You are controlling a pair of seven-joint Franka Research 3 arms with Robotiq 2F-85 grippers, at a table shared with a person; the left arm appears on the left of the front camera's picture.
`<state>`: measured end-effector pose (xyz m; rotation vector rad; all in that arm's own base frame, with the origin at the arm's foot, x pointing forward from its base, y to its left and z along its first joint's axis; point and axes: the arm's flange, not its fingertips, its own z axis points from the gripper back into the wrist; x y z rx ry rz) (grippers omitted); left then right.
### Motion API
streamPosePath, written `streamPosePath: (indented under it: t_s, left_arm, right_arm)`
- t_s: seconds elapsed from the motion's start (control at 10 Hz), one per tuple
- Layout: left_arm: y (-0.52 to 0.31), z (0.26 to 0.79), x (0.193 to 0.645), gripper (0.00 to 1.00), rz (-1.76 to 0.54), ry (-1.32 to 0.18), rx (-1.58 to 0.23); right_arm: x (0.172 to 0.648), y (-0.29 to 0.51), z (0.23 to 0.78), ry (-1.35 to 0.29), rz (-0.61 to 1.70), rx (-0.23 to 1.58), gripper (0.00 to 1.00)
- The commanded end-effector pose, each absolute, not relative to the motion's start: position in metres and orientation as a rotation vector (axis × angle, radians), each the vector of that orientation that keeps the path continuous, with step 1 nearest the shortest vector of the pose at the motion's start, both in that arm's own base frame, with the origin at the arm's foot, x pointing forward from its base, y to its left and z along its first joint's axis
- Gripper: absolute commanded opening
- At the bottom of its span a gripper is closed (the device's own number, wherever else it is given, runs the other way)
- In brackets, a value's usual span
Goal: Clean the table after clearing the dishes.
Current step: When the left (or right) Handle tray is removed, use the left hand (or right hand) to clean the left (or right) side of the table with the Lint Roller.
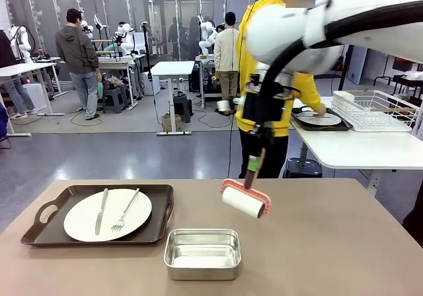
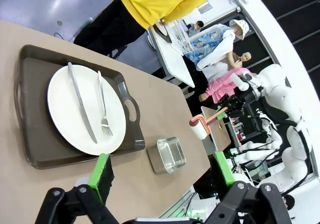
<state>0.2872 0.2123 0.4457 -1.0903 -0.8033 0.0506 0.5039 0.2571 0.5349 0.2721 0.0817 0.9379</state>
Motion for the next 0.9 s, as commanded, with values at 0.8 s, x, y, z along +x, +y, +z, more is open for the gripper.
streamPosePath:
  t_s: [0.8]
  left_arm:
    - [0.216, 0.448, 0.288, 1.00, 0.039, -0.818, -1.104]
  right_arm:
    - [0.498, 0.199, 0.484, 0.017, 0.343, 0.312, 0.02]
